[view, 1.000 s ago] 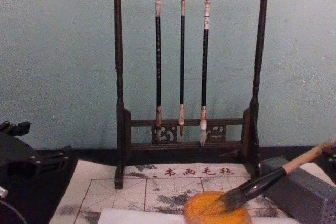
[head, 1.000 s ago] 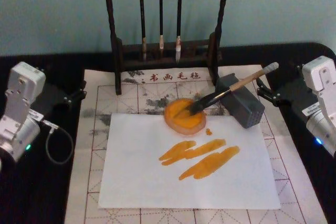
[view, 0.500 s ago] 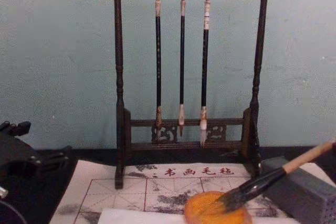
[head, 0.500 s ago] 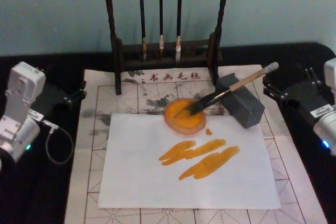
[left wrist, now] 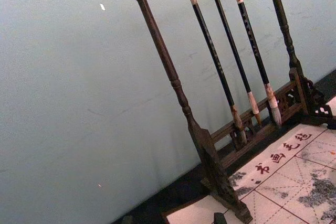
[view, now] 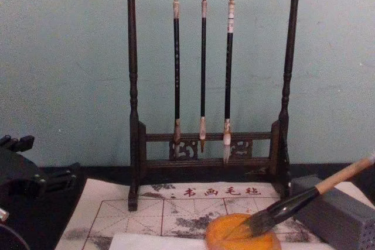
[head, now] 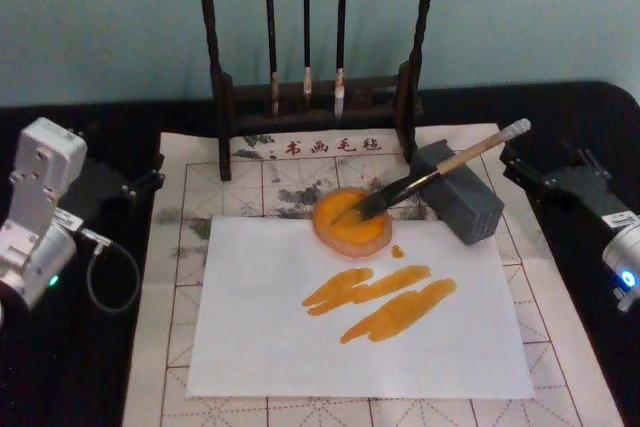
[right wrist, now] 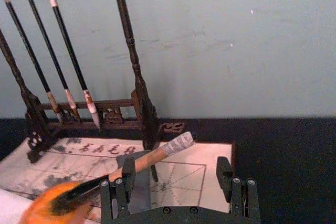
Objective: Pick up the brush from the inkstone, write on the paper, then place the brush back to its original position.
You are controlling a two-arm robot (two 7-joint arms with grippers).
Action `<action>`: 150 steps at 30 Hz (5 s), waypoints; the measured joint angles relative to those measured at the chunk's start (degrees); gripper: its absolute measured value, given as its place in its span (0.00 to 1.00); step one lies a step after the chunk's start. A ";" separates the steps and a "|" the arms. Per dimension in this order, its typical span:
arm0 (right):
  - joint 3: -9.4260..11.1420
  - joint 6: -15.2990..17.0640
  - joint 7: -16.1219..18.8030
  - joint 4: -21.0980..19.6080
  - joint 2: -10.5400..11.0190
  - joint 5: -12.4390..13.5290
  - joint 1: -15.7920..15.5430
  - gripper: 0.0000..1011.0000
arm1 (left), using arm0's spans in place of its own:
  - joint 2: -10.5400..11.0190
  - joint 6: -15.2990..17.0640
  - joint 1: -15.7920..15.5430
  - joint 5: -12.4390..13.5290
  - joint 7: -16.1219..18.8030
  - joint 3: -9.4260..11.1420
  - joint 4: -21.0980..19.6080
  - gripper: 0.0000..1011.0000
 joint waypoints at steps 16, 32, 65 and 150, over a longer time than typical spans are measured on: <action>3.89 8.03 5.93 4.29 -5.13 12.34 2.59 0.99 | 0.00 0.00 0.00 0.00 0.00 0.00 0.00 0.99; 3.21 13.27 7.14 8.26 -7.55 21.91 5.75 0.99 | 0.00 0.00 0.00 0.00 0.00 0.00 0.00 0.99; 4.22 15.58 6.30 10.03 -9.60 28.65 6.58 0.99 | 0.00 0.00 0.00 0.00 0.00 0.00 0.00 0.99; 4.66 19.36 4.88 12.54 -10.68 39.56 8.04 0.17 | 0.00 0.00 0.00 0.00 0.00 0.00 0.00 0.99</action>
